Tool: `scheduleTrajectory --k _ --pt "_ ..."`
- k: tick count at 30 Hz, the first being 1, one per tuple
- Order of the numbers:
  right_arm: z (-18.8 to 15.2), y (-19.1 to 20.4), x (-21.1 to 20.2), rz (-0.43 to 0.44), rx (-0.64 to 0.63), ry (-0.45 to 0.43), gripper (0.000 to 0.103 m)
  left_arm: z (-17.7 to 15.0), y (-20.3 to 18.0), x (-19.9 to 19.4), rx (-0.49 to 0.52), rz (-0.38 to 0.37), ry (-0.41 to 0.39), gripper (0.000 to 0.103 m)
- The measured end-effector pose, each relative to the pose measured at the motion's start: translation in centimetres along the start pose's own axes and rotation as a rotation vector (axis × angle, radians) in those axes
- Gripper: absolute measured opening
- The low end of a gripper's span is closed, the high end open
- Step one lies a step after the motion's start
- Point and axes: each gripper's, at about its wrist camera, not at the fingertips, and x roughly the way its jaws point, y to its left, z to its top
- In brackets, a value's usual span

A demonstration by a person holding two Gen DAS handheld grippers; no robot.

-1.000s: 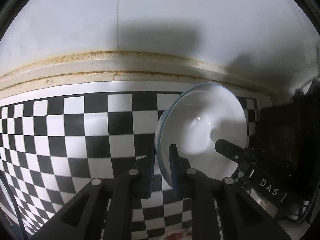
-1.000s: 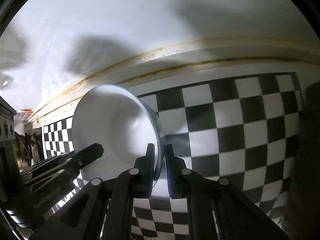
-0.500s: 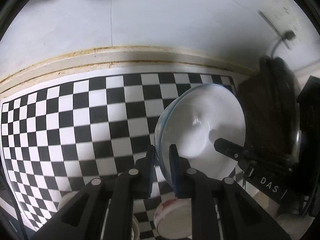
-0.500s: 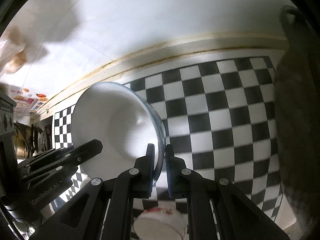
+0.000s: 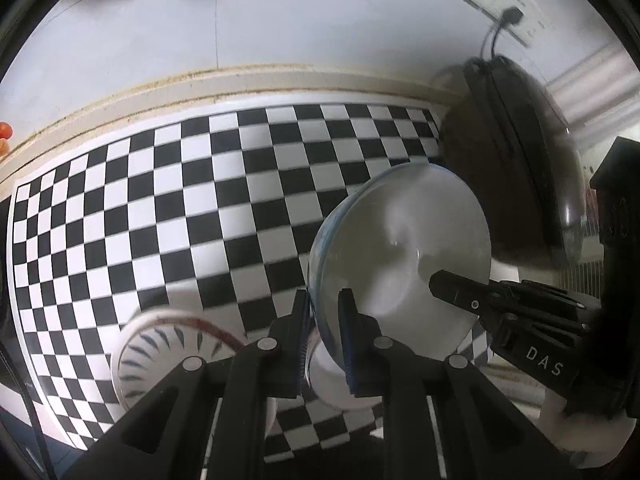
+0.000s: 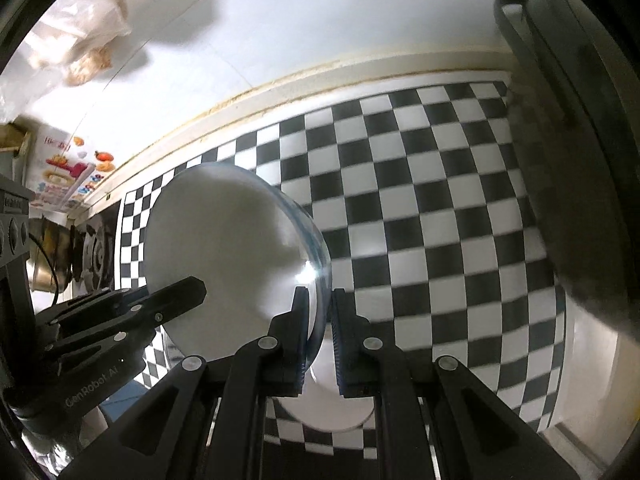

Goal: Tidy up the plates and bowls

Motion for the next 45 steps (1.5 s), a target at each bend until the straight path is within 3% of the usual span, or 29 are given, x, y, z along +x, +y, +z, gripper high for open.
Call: scheduleTrajectory --k 10,20,45 --pt "-5.1 -1.8 0.8 0.015 0.042 0.041 0.012 -4.3 -0.9 2.3 0.042 -0.001 0.089 0.012" --pt "-7.6 -3.9 3.6 0.002 0.072 0.105 0.013 -6.5 -1.3 5.8 0.037 0.014 0.172 0.012" --pt "-8.1 -4.6 7.8 -0.009 0.077 0.198 0.013 -7.5 -1.1 9.4 0.06 0.072 0.249 0.012"
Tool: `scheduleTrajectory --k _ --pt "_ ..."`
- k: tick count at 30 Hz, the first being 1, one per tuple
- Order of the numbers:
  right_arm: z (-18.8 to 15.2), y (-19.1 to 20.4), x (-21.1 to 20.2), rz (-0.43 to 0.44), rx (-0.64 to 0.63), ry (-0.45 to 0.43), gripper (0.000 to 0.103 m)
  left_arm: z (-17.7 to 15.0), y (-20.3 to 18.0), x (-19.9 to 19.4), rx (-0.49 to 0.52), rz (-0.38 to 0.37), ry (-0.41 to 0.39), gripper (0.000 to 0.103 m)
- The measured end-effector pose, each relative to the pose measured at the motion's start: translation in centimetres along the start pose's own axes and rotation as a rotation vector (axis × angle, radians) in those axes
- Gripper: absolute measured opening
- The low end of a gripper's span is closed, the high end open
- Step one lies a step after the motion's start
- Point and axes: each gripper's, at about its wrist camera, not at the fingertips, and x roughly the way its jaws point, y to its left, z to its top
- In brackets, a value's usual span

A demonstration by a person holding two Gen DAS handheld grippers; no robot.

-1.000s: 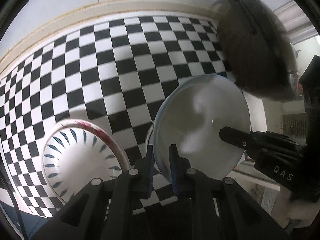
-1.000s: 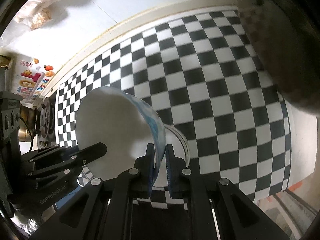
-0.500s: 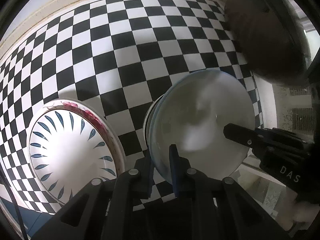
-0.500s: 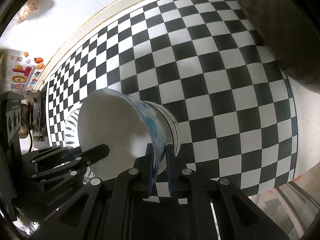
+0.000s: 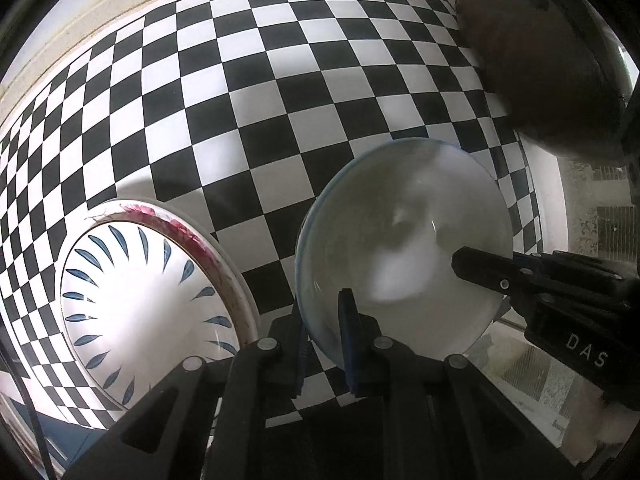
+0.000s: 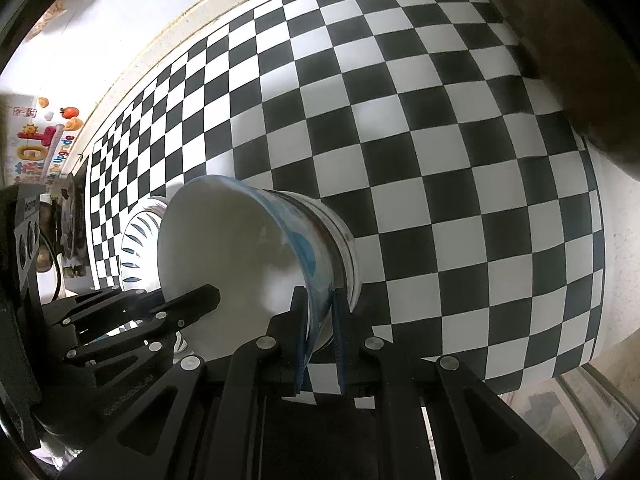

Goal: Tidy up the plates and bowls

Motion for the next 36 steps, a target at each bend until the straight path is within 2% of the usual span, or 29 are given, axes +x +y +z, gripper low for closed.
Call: scheduleTrajectory --k 12,29,36 --pt "0.2 0.2 0.1 -0.013 0.003 0.027 0.014 0.0 0.1 0.5 0.0 0.008 0.017 0.012" --pt "-0.4 0.3 -0.1 -0.05 -0.011 0.02 0.015 0.0 -0.1 0.5 0.004 0.018 0.013 0.013" --pt "-0.5 0.5 -0.7 -0.047 -0.007 0.006 0.015 -0.4 -0.1 -1.5 0.0 0.02 -0.019 0.013"
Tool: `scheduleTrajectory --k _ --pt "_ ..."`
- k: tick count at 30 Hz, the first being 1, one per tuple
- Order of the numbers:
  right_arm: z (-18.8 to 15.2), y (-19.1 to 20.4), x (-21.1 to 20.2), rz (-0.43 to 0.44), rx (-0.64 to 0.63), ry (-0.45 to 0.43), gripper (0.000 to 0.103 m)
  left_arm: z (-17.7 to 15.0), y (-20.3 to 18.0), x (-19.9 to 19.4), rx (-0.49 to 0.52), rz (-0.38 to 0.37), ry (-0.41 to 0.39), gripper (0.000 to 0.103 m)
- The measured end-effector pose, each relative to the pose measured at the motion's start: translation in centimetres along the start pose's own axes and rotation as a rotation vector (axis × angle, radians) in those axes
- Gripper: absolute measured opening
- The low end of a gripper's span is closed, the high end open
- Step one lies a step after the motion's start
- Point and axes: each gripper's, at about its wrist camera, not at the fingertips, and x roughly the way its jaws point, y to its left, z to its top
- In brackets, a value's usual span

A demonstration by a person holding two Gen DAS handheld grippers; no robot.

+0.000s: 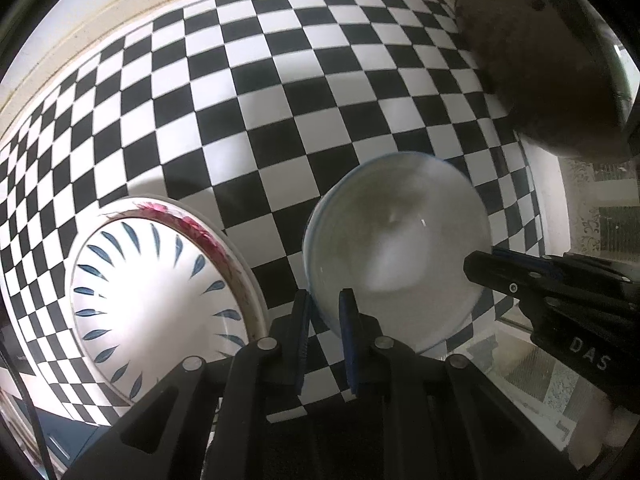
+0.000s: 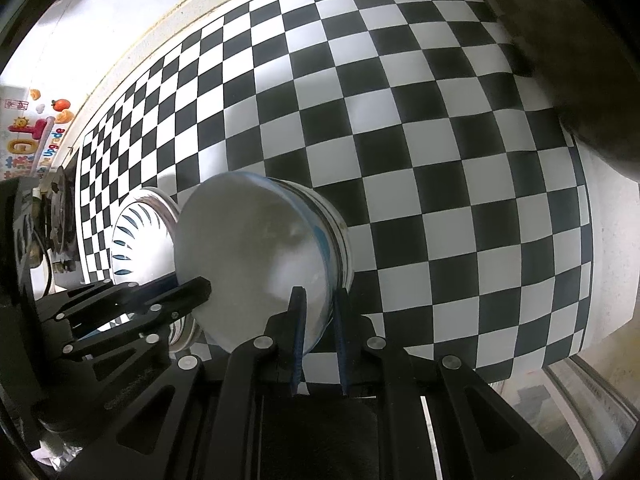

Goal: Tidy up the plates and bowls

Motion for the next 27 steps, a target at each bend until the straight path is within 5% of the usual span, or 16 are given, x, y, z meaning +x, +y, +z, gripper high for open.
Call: scheduleTrajectory --k 12,27 --pt "-3.7 1.8 -6.5 -0.033 -0.028 -0.115 0.015 -3.1 -1.1 -8.0 0.066 0.032 -0.114 0.013" --pt "-8.2 4.4 -12.0 -0.059 -0.083 -0.183 0.015 -5.3 -3.0 -11.9 0.157 0.021 -0.165 0.013"
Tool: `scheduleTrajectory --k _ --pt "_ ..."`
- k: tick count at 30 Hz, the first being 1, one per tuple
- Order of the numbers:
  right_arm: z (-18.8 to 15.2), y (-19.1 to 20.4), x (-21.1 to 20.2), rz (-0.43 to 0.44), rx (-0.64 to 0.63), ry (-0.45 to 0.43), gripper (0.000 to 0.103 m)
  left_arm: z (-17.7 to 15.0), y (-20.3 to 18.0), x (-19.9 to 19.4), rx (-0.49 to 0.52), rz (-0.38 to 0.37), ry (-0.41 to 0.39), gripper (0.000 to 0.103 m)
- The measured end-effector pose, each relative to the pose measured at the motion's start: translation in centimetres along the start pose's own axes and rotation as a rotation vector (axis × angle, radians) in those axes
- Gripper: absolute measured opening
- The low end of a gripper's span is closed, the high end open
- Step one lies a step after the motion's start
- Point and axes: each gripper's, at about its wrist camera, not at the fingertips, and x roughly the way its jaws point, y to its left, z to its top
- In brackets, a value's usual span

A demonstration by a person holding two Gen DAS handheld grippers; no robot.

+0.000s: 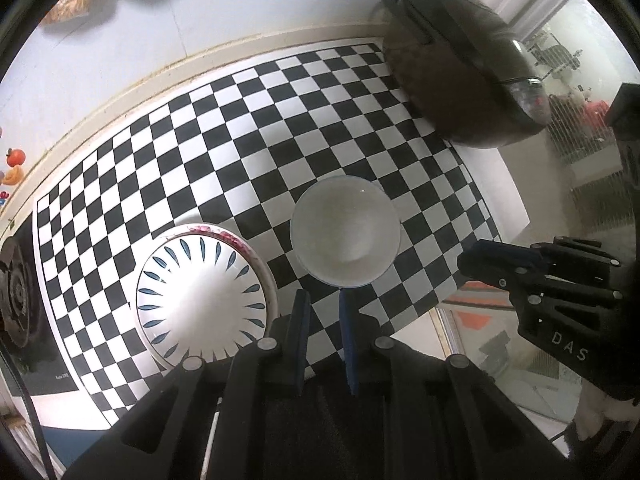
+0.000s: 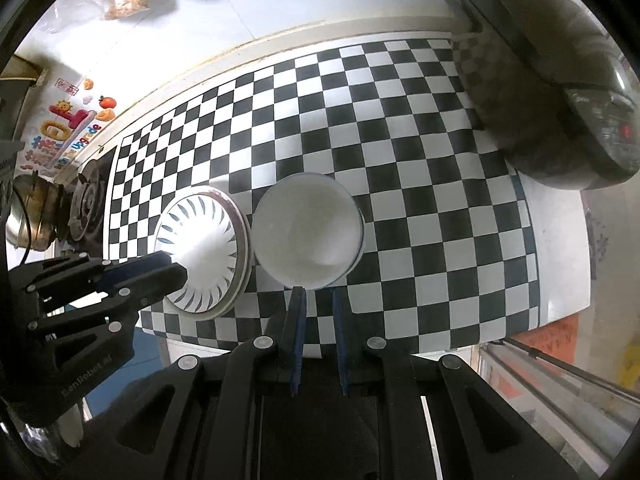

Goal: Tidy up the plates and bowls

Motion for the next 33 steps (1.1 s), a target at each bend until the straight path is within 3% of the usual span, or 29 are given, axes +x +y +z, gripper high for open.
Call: scheduleTrajectory --k 12,13,15,16,17,22,25,27,33 --pt "-0.5 -0.3 -1.4 -0.007 0.012 -0.015 0.015 0.1 -0.2 -0.2 0.012 -0.013 -0.005 0.014" --pt "-0.4 -0.3 -1.2 -0.007 0.012 -0.009 0.018 0.2 0.0 0.1 -0.001 -0.026 -0.002 0.02" --pt "-0.2 -0.7 -0.4 0.018 0.018 0.025 0.044 0.5 0.5 0.7 -0.029 -0.048 -0.003 0.023" --pt "-0.1 -0.9 0.0 0.045 0.029 0.03 0.064 0.9 1.0 1.3 -0.048 -0.052 -0.003 0.024" --pt "-0.1 -1.2 0.4 0.071 0.043 0.035 0.074 1.2 1.3 1.8 -0.061 -0.054 0.0 0.025" --pt "0.5 -2.4 3.3 0.074 0.071 0.049 0.079 3.5 4.7 6.3 -0.201 -0.106 0.066 0.027" --pt "1.1 -3.4 5.7 0.073 0.097 0.05 0.082 4.7 7.3 9.9 -0.353 -0.257 0.165 0.027" --pt "1.7 -4.4 7.5 0.081 0.142 0.049 0.083 5.2 8.1 11.5 -0.4 -0.306 0.196 0.027" --pt "3.0 -6.4 12.6 0.138 0.219 0.095 0.083 6.8 8.7 15.1 -0.426 -0.316 0.261 0.028"
